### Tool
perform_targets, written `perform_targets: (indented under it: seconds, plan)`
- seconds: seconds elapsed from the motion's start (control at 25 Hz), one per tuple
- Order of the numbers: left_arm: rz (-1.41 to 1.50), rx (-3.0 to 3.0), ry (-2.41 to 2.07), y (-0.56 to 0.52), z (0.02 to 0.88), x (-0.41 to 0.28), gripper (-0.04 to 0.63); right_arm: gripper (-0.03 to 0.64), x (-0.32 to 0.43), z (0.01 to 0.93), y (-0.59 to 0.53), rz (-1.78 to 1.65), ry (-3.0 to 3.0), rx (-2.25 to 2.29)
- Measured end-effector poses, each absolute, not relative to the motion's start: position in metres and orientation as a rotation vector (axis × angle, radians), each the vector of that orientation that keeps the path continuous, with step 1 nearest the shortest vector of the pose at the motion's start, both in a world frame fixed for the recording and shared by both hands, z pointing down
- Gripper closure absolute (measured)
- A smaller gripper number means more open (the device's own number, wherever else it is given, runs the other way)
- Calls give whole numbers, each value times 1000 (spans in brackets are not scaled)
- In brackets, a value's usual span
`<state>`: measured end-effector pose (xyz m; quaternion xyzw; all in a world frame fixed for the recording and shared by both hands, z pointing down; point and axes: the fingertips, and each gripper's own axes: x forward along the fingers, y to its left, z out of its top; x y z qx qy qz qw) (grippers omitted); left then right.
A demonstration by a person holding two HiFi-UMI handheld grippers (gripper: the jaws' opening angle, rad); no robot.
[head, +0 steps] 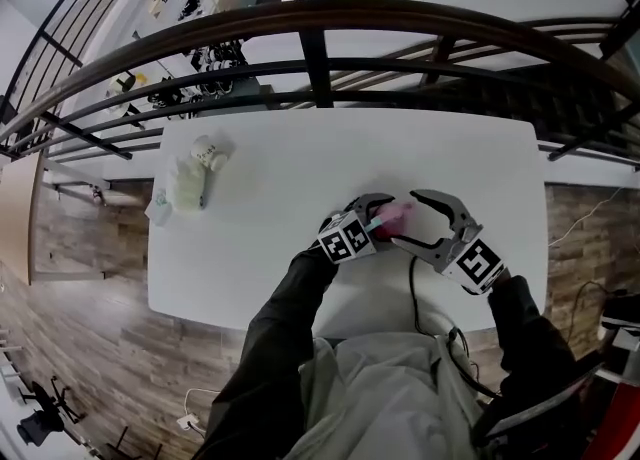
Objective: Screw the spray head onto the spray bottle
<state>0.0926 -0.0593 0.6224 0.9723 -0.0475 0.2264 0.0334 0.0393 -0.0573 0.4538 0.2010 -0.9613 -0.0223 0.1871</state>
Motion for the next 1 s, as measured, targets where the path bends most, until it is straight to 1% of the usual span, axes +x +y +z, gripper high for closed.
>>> perform_targets:
  seconds: [0.12,0.24,0.48,0.6,0.76,0.92,1.0]
  plan:
    - [703,2998,-135,-57,621,94,160,310,21,463,-65,-77,-2687,519]
    - [695,2988,-157,-56,622,96,160,354,20,467,-68,-70,-2676,537]
    - [676,2971,-239,-62,620,94,160,388,45,467,-82,156,-2643,796]
    - [693,2957,-288,-67,622,93,161,393,49,471,-88,278,-2542,949]
    - [738,2940,-343,-70,623,92,163,393,36,476,-89,315,-2325,1090]
    - [739,2938,-351,-70,625,92,164,393,40,479,-90,405,-2283,1174]
    - [749,2938,-354,-70,627,92,164,391,42,480,-90,396,-2307,1187]
